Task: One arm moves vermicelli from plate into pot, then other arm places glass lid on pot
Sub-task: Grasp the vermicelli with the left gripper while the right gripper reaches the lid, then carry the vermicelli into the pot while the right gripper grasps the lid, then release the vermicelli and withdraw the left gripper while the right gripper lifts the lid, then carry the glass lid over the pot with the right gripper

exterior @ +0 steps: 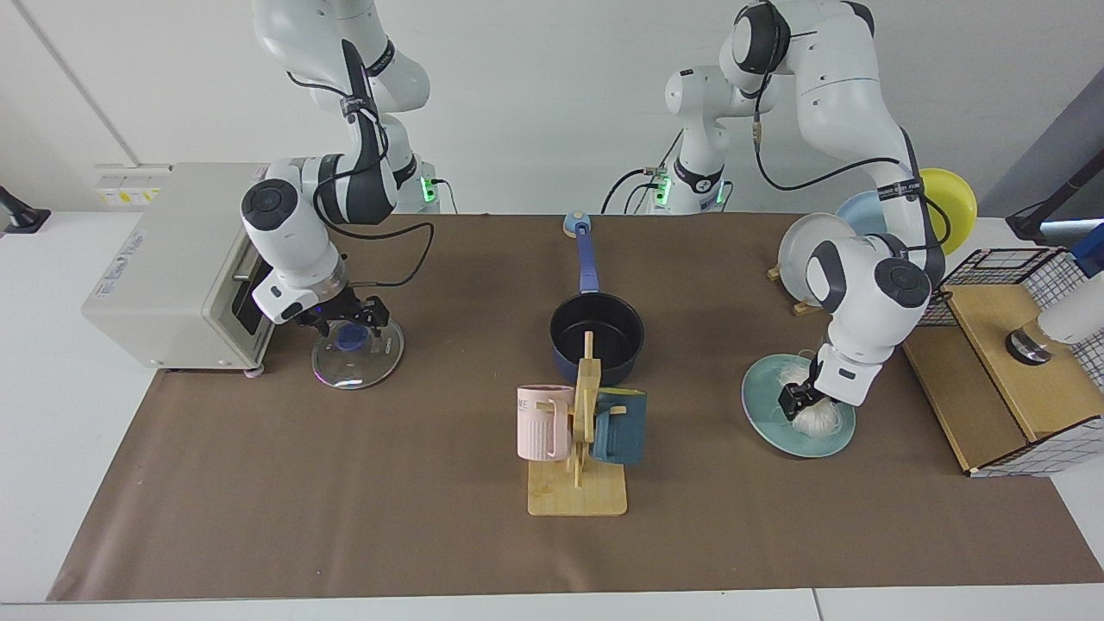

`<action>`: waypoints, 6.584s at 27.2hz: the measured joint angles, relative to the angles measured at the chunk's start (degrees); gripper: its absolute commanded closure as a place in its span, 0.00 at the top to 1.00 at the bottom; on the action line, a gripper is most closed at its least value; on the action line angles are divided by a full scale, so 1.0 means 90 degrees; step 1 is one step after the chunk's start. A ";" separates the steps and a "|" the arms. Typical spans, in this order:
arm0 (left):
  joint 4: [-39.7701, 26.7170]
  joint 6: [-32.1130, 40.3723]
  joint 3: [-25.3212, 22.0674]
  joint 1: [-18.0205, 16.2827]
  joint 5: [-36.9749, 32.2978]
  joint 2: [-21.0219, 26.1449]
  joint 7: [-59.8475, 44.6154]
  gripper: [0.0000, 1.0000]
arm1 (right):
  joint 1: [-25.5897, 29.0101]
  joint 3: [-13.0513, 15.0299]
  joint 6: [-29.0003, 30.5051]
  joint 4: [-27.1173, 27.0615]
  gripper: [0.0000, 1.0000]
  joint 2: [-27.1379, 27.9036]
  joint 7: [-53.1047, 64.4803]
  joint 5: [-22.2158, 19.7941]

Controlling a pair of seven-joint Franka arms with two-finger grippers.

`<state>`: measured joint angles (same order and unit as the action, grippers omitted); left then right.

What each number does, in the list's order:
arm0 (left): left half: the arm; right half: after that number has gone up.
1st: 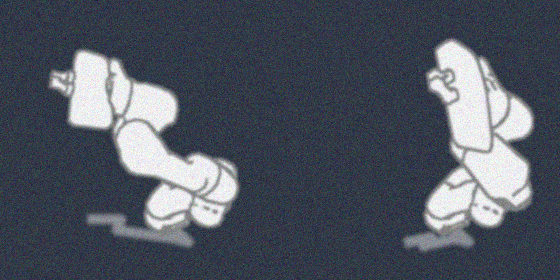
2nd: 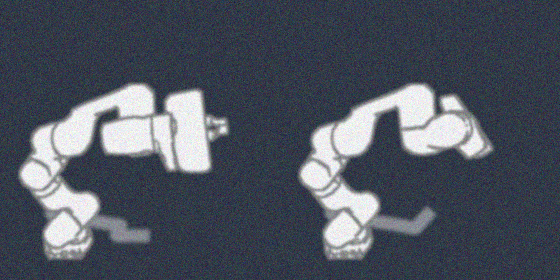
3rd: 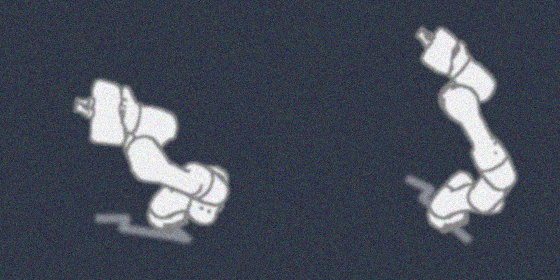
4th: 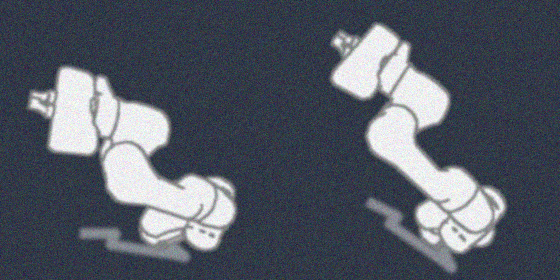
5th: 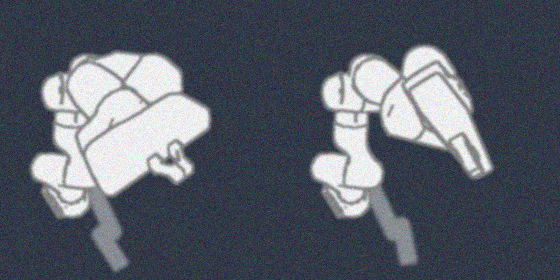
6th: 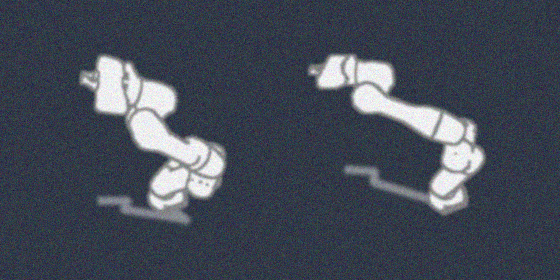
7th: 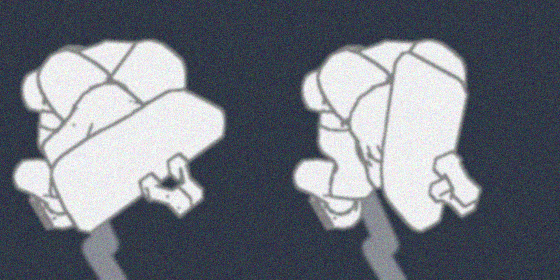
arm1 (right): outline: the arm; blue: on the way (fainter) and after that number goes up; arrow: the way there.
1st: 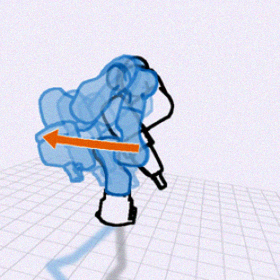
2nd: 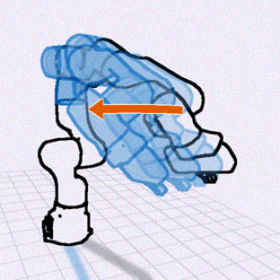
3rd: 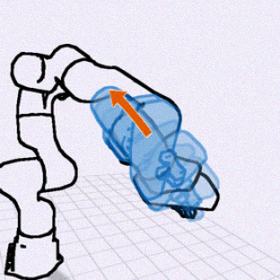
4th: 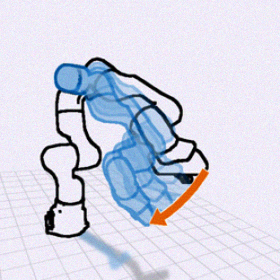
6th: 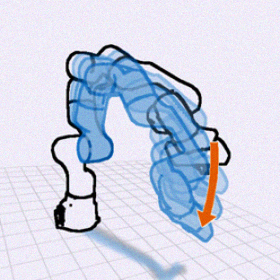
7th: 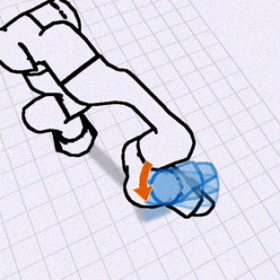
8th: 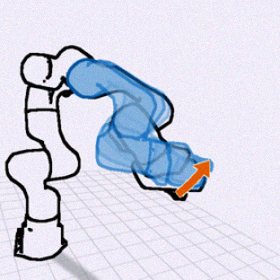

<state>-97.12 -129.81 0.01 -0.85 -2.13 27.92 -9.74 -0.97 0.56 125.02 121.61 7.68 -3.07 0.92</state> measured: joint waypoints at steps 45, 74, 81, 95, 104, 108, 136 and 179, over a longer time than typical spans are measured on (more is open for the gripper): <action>-0.0213 0.1868 0.3265 0.0087 0.0619 -0.1603 -0.2573 0.00 | 0.0083 -0.0001 0.0861 0.0530 0.34 0.0131 0.0160 -0.0179; -0.0889 0.0460 0.3341 0.0244 0.0514 -0.0690 -0.2559 1.00 | -0.0171 -0.0063 -0.0741 -0.0897 0.14 0.0031 0.0308 -0.0231; -0.0734 0.0558 0.3237 0.0211 0.0511 -0.0796 -0.2560 1.00 | -0.0179 -0.0062 -0.0906 -0.1036 0.08 -0.0205 0.0308 -0.0231; 0.0657 0.3214 0.1847 0.0166 0.0313 -0.2037 -0.0982 1.00 | -0.0519 -0.0276 -0.1173 -0.1036 0.01 -0.0558 -0.0141 -0.0172; 0.0676 0.4365 0.0447 0.0136 0.0312 -0.2947 0.1167 1.00 | -0.1631 -0.0335 -0.1180 -0.1089 0.00 -0.0638 -0.2041 -0.0171; 0.0667 0.4437 0.0127 0.0093 0.0312 -0.3057 0.1666 1.00 | -0.2100 -0.0348 -0.1273 -0.1249 0.00 -0.0638 -0.2766 -0.0171; 0.0644 0.4406 0.0377 0.0078 0.0323 -0.3042 0.1398 1.00 | -0.4219 -0.0286 -0.1677 -0.4261 0.00 0.2124 -0.6850 -0.0191; 0.0645 0.4406 0.0340 0.0065 0.0323 -0.3043 0.1397 1.00 | -0.4086 -0.0150 -0.1115 -0.4391 0.00 0.2608 -0.6866 0.0018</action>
<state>-91.31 -90.16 3.07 -0.26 0.78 0.54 2.83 -37.74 -0.79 114.99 82.09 31.15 -64.86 1.08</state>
